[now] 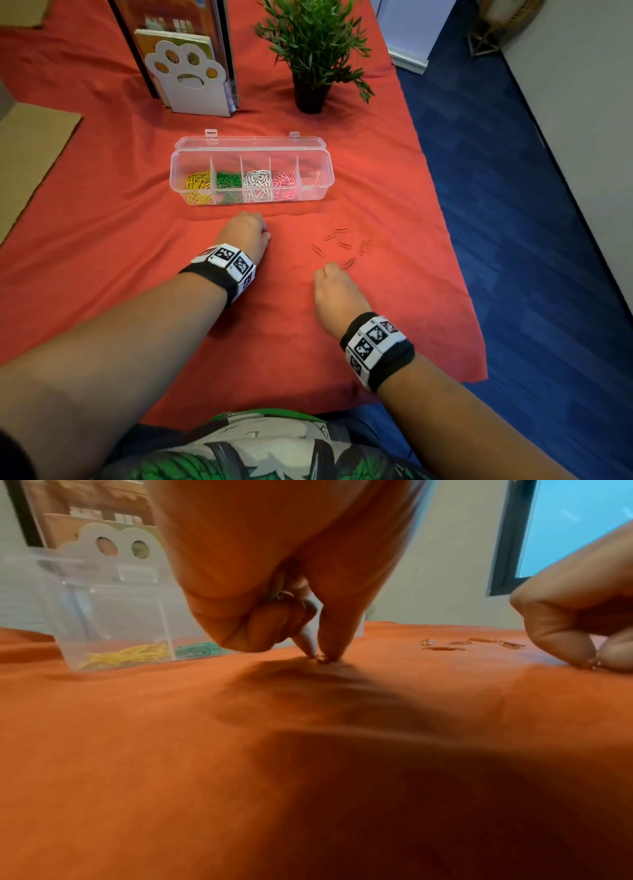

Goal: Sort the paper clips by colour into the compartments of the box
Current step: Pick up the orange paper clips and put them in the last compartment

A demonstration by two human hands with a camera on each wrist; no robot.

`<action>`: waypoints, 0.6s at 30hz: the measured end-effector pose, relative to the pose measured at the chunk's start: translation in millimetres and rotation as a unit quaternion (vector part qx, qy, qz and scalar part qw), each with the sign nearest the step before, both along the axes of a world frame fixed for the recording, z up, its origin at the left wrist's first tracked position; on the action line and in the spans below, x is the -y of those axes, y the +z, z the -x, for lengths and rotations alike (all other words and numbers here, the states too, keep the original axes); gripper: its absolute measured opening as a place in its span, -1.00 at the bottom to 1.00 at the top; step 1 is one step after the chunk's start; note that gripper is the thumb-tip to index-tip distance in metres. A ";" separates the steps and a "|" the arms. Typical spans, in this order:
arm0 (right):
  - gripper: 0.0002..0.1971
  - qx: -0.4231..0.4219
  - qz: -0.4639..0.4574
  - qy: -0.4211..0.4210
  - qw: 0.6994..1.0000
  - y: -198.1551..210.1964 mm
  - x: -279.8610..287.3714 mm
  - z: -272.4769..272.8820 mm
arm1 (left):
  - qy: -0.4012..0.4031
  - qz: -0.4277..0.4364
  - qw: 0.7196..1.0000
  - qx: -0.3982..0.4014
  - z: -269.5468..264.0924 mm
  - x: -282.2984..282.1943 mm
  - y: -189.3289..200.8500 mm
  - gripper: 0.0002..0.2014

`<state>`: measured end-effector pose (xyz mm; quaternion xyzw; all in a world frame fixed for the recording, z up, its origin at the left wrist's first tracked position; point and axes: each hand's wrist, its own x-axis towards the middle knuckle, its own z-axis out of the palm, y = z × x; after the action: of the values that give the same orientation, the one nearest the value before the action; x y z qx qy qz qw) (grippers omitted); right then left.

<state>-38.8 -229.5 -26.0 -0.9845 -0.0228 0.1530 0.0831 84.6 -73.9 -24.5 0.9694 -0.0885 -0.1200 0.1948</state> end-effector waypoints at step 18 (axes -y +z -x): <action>-0.79 -0.245 -0.617 -0.407 0.627 20.0 40.3 -21.3 | 0.003 -0.071 0.994 -0.080 13.4 -2.1 0.5 -0.70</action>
<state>-17.5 -269.8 -6.1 -0.5375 0.3127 0.2896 0.7276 71.2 -71.8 -24.0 0.9683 -0.0606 -0.2029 0.1327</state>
